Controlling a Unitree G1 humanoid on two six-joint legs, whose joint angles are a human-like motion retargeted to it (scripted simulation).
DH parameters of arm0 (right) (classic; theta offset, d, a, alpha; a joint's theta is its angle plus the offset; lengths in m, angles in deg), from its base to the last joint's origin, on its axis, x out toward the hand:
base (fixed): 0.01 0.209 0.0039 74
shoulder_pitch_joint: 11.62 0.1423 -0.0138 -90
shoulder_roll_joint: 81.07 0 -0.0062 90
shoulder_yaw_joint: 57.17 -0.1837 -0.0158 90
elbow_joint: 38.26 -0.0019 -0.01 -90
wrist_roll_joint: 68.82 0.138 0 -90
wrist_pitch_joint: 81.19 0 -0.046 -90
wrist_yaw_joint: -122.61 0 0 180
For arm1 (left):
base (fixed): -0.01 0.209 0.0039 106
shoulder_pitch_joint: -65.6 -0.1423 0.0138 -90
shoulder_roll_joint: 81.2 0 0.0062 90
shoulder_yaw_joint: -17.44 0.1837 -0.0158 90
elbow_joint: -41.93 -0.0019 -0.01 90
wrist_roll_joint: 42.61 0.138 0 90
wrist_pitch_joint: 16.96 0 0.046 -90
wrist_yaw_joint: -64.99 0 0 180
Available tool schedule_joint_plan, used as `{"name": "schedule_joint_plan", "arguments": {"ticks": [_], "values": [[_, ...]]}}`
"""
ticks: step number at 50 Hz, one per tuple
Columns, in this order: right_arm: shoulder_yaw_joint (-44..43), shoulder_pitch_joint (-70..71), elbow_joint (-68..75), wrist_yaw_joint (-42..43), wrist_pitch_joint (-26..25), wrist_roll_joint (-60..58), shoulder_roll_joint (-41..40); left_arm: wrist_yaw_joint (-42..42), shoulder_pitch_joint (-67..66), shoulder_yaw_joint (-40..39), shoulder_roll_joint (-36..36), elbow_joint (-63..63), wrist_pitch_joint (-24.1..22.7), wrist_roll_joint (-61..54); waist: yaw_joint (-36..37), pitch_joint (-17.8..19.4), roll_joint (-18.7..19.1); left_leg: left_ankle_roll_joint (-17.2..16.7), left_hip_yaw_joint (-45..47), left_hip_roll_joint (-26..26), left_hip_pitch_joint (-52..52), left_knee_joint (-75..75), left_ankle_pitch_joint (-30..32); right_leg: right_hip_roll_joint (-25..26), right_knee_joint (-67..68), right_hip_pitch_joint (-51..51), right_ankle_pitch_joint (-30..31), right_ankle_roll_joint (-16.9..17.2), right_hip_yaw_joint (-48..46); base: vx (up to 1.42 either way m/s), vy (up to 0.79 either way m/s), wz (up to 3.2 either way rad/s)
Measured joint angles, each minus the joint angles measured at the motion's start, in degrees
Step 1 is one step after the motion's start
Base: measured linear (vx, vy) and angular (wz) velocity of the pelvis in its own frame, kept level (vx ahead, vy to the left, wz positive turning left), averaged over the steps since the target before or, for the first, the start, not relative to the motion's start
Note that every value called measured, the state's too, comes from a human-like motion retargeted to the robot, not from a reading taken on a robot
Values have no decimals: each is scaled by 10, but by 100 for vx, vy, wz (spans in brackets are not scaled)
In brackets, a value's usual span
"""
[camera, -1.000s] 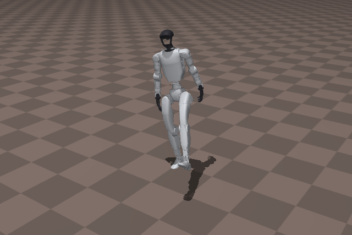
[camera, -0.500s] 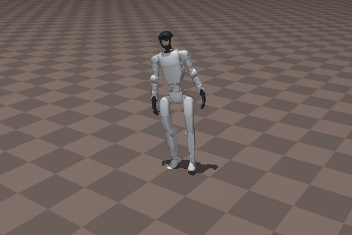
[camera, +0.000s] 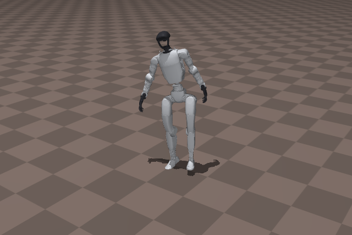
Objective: In place motions
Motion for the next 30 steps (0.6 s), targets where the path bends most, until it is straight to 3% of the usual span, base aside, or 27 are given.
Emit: {"name": "schedule_joint_plan", "arguments": {"ticks": [7,15,23,30], "values": [[19,-14,-12,-60,11,5,-92,4,16,-18,-3,15,-3,-18,-11,-2,-14,9,7,1,1,-5,-12,0,3,-9,6,8,9,7,7,-9],[10,-45,-6,-292,-12,135,-199,11,36,-4,-5,27,-14,-23,4,-1,-40,22,16,-9,10,-9,-29,-8,9,-12,12,19,23,10,8,-13],[52,-61,-47,-247,13,99,-227,16,32,2,-5,29,-21,-16,-19,4,-46,34,-7,-14,24,-14,-43,-31,36,-18,16,48,19,13,13,13],[98,-43,-78,-286,23,53,-205,8,32,-12,0,21,-15,-21,-4,5,-55,43,12,-17,24,-5,-59,-30,94,-32,-9,36,41,10,15,-28]]}}
